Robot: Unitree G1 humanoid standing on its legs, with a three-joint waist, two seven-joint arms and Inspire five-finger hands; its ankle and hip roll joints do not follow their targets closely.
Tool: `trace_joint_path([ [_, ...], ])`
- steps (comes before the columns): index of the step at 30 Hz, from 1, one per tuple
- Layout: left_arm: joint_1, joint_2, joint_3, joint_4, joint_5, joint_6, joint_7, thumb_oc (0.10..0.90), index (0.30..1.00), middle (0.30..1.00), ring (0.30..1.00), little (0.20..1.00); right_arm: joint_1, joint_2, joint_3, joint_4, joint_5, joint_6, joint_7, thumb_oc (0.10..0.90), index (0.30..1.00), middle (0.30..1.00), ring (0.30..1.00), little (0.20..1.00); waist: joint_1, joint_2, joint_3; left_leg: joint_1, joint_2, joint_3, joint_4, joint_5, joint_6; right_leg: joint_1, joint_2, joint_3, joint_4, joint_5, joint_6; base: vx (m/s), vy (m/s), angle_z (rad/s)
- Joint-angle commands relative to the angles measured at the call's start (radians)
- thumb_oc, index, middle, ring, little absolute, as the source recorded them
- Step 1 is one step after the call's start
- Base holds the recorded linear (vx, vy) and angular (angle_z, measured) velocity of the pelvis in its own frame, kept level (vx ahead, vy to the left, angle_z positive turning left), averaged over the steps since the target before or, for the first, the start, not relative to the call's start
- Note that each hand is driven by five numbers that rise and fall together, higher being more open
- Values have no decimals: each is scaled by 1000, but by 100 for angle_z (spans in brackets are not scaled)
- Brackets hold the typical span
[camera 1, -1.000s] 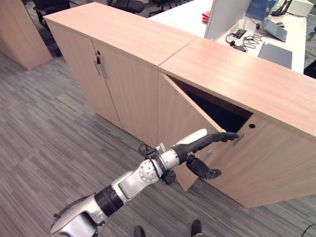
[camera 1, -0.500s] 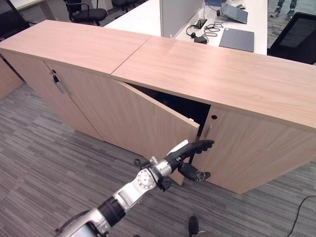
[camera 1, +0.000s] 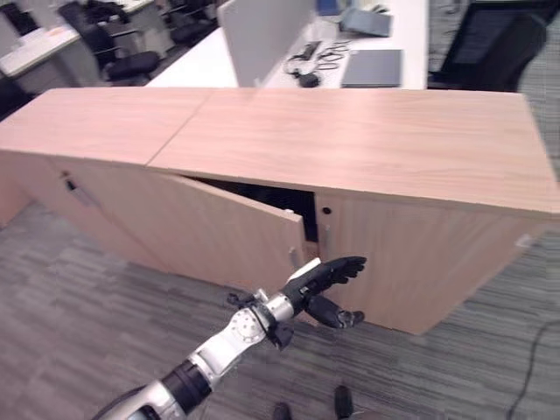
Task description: Put the empty folder in the office cabinet
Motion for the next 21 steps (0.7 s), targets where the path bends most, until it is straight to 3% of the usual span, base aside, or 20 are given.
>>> trace_joint_path([
  [1, -135, 149, 78, -80, -35, -90, -77, 800, 900, 900, 900, 900, 11, 149, -11, -2, -82, -32, 60, 800, 900, 900, 900, 900, -14, -1, -5, -15, 4, 43, 145, -192, 11, 69, 4, -7, 19, -120, 107, 39, 131, -14],
  [2, -135, 150, 77, -80, -36, -90, -78, 800, 900, 900, 900, 900, 12, 150, -11, -2, -82, -32, 60, 800, 900, 900, 900, 900, -11, -2, -4, -11, 4, 46, 142, -191, 10, 70, 4, -5, 19, -120, 107, 45, 138, -19],
  [5, -161, 294, 27, -149, -99, -105, -153, 800, 900, 900, 900, 900, 68, 110, -63, 46, -126, -37, 75, 800, 900, 900, 900, 900, -34, 13, -22, 35, 8, 77, 85, -186, 15, 72, -1, 2, 27, -116, 117, 14, 110, -33],
  [9, -111, 350, 41, -252, -228, -135, -208, 800, 900, 900, 900, 900, 149, 63, -103, 92, -194, -47, 88, 800, 900, 900, 900, 900, -61, 22, -38, 86, -7, 107, -6, -166, 27, 56, -8, 27, 43, -103, 133, -7, 126, -25],
  [12, -28, 265, 69, -221, -332, -126, -212, 800, 900, 900, 900, 900, 178, 46, -141, 116, -195, -51, 84, 800, 900, 900, 900, 900, -74, 15, -47, 107, -20, 119, -56, -152, 38, 42, -16, 39, 54, -96, 144, -31, 101, -18],
  [15, -1, 239, 79, -214, -356, -125, -207, 800, 900, 900, 900, 900, 181, 44, -149, 116, -195, -50, 82, 800, 900, 900, 900, 900, -74, 13, -48, 109, -23, 118, -62, -151, 42, 38, -19, 39, 56, -94, 147, -24, 47, -12],
  [19, 157, 40, 148, -49, -439, -85, -171, 800, 900, 900, 900, 900, 157, 53, -145, 108, -198, -47, 68, 800, 900, 900, 900, 900, -57, -2, -49, 112, -38, 106, -66, -157, 57, 41, -26, 50, 57, -94, 151, -3, 42, -10],
  [21, 225, -45, 205, 82, -401, -83, -122, 800, 900, 900, 900, 900, 140, 61, -146, 99, -193, -45, 61, 800, 900, 900, 900, 900, -40, -9, -46, 108, -43, 97, -64, -158, 65, 39, -28, 55, 59, -94, 151, -13, 29, -8],
])
